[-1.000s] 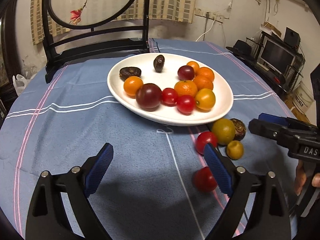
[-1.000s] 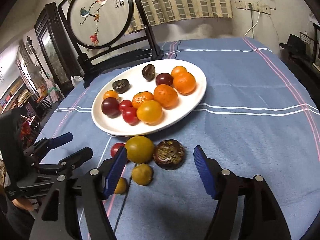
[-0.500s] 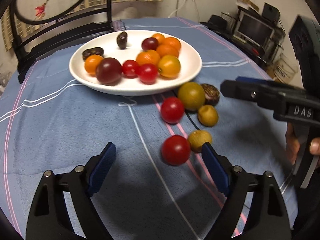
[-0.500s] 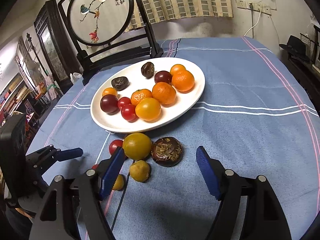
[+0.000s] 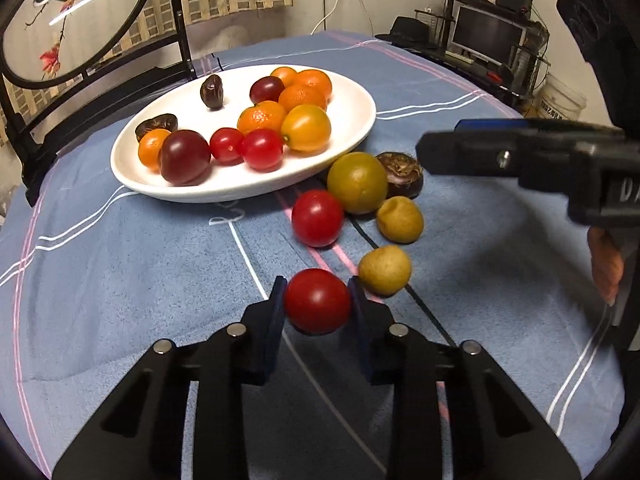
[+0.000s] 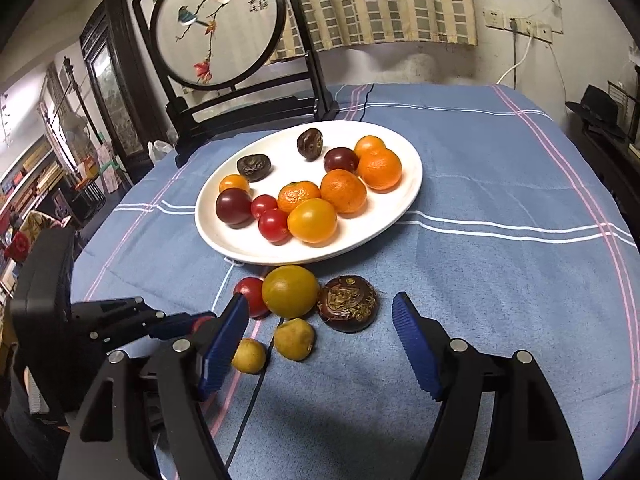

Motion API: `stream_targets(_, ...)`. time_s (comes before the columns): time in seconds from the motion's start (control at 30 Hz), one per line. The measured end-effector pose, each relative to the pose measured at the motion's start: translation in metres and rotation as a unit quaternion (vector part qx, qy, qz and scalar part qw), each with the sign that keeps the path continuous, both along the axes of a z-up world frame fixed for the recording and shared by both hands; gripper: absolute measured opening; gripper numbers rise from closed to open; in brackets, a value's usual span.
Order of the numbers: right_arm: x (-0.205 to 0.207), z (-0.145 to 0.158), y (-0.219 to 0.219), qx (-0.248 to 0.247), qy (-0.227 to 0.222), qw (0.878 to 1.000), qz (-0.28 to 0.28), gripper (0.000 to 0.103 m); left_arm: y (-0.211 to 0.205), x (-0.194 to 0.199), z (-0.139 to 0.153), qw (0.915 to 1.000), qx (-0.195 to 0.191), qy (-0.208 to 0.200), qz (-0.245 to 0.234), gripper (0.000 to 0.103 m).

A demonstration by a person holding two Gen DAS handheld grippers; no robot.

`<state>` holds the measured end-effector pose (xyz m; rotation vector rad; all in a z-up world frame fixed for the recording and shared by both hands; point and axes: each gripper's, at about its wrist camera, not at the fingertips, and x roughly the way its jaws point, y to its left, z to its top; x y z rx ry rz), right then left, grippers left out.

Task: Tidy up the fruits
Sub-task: 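Grasp a red cherry tomato with the left tool, then place the red tomato on the plate with the left tool while the right tool places a yellow fruit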

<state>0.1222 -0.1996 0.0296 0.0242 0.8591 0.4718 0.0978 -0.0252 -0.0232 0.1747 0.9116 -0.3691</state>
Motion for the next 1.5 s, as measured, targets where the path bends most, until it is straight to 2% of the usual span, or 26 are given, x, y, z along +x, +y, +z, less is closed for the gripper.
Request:
stream_targets(0.13,-0.003,0.0,0.004,-0.01,-0.005,1.0,0.015,0.075,0.016,0.002,0.013,0.9992,-0.016,-0.015,0.035,0.03)
stream_targets(0.3,-0.017,-0.004,0.024,-0.029,0.002,0.997,0.073,0.073,0.049,0.015,0.021,0.993,-0.031,-0.016,0.113,0.03)
stream_targets(0.33,-0.022,-0.005,0.029,-0.034,0.003,0.996,0.086,0.07,0.054,0.018,0.021,0.9915,-0.031,-0.016,0.125,0.03)
stream_targets(0.4,-0.029,-0.009,0.039,-0.044,0.008,0.993,0.114,0.051,0.062,0.02,0.021,0.9894,-0.03,-0.015,0.141,0.03)
stream_targets(0.43,-0.032,-0.012,0.044,-0.048,0.013,0.991,0.127,0.047,0.064,0.02,0.021,0.9888,-0.029,-0.015,0.146,0.03)
stream_targets(0.47,-0.035,-0.014,0.049,-0.054,0.013,0.989,0.135,0.044,0.065,0.019,0.022,0.9883,-0.027,-0.016,0.149,0.03)
stream_targets(0.57,-0.04,-0.019,0.061,-0.071,0.014,0.986,0.148,0.044,0.061,0.018,0.021,0.9901,-0.019,-0.014,0.139,0.03)
stream_targets(0.77,-0.037,-0.033,0.069,-0.111,0.013,0.986,0.124,0.044,0.056,0.014,0.024,0.9909,-0.017,-0.026,0.131,0.03)
stream_targets(0.93,-0.037,-0.036,0.075,-0.122,0.002,0.986,0.117,0.026,0.059,0.013,0.025,0.9897,-0.021,-0.024,0.14,0.03)
stream_targets(1.0,-0.038,-0.034,0.074,-0.12,-0.001,0.986,0.115,0.025,0.06,0.014,0.024,0.9892,-0.025,-0.019,0.143,0.03)
stream_targets(1.17,-0.03,-0.006,0.063,-0.078,-0.027,0.992,0.095,0.025,0.066,0.017,0.025,0.9868,-0.043,-0.013,0.155,0.03)
stream_targets(1.33,0.005,0.017,0.058,-0.052,-0.041,0.996,0.055,0.025,0.069,0.032,0.043,0.9836,-0.063,-0.002,0.169,0.03)
stream_targets(1.5,0.037,0.026,0.063,-0.03,-0.066,0.997,0.014,0.025,0.066,0.079,0.07,0.9788,-0.076,-0.012,0.19,0.03)
